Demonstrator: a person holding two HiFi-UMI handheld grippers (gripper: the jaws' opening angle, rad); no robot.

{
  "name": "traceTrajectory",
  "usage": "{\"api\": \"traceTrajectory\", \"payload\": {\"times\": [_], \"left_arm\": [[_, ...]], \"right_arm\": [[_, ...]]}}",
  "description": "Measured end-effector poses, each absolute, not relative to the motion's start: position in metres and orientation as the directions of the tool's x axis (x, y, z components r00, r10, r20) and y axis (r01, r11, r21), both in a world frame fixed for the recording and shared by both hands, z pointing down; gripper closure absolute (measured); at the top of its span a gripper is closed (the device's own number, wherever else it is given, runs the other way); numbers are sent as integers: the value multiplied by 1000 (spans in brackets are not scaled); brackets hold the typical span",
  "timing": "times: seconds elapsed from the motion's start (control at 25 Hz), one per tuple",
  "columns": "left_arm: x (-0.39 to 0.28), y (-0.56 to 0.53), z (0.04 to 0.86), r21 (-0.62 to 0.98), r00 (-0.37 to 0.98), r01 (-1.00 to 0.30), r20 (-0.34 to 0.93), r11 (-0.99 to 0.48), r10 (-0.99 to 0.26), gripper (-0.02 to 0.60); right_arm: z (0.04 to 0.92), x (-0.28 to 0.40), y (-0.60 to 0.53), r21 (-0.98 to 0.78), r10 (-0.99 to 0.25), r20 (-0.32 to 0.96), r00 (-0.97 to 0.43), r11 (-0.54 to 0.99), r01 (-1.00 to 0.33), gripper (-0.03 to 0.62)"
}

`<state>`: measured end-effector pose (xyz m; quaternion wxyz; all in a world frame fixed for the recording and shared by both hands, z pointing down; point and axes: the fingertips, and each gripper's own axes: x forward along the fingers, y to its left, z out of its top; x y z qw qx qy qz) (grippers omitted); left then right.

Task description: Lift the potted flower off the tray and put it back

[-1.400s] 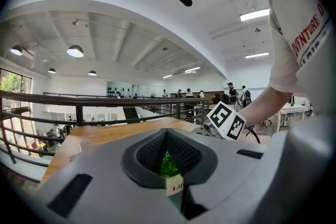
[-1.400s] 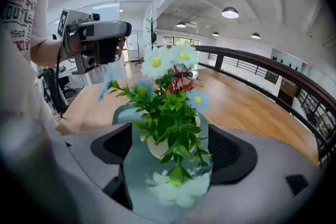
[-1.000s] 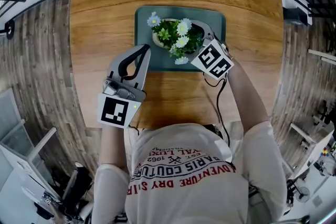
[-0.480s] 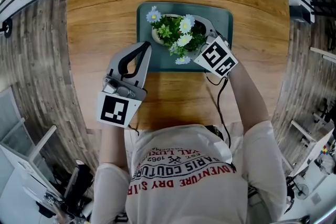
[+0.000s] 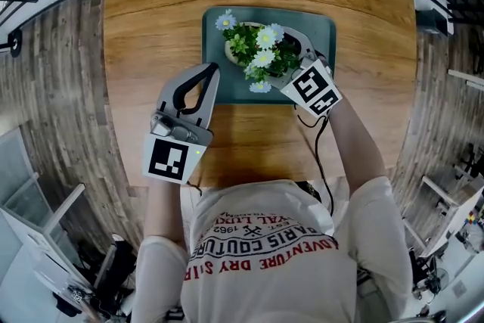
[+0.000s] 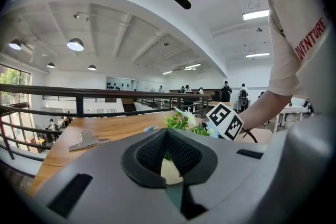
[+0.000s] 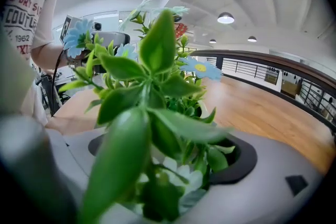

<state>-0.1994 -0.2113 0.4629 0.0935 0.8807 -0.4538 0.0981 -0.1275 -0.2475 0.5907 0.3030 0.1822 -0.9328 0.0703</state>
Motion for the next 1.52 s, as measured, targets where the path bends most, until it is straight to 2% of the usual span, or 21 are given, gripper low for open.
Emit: {"api": "traceTrajectory", "payload": {"times": [0.52, 1.0, 1.52], "left_arm": [[-213, -201, 422, 33, 547, -833, 197, -553, -813, 569], [-176, -188, 347, -119, 533, -831, 105, -543, -840, 569], [-153, -151, 306, -185, 505, -840, 79, -510, -860, 569]], "right_arm": [[517, -111, -240, 11, -444, 514, -734, 859, -512, 126], [394, -40, -222, 83, -619, 367, -695, 766, -638, 126], [314, 29, -186, 67, -738, 247, -628, 659, -749, 126]]}}
